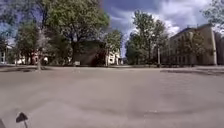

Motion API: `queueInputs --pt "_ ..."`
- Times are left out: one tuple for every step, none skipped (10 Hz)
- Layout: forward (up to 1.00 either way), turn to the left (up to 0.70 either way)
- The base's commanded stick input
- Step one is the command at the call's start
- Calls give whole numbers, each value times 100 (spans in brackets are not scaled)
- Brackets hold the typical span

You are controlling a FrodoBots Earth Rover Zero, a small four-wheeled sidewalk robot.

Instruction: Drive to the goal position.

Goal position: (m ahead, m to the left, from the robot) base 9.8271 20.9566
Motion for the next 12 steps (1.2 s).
queueInputs --pt "70 6" --pt "70 6" --pt "70 6" --pt "70 6" --pt "70 6" --pt "70 6" --pt "70 6" --pt "70 6" --pt "70 6" --pt "70 6" --pt "70 6" --pt "70 6"
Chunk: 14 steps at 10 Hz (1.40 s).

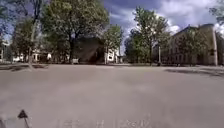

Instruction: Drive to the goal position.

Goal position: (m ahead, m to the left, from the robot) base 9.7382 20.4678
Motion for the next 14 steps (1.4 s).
queueInputs --pt "70 6" --pt "70 6" --pt "70 6" --pt "70 6" --pt "70 6" --pt "70 6" --pt "28 2" --pt "0 0" --pt "0 0" --pt "0 0" --pt "0 0" --pt "0 0" --pt "0 0" --pt "0 0"
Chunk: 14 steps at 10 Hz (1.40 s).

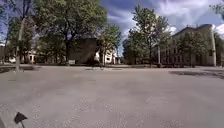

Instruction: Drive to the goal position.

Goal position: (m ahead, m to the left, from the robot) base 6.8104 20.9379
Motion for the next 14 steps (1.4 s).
queueInputs --pt "0 0" --pt "0 0" --pt "0 53" --pt "30 58" --pt "67 42" --pt "70 41" --pt "70 41" --pt "70 41" --pt "70 41" --pt "70 41" --pt "70 41" --pt "70 41" --pt "70 41" --pt "70 41"
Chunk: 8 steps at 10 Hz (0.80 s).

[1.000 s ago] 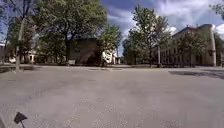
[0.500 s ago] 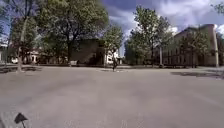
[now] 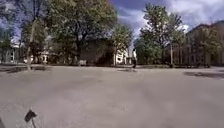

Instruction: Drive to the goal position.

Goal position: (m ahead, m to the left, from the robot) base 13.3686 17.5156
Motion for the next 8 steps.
queueInputs --pt "70 41" --pt "70 41" --pt "70 41" --pt "70 41" --pt "70 41" --pt "70 41" --pt "70 41" --pt "70 41"
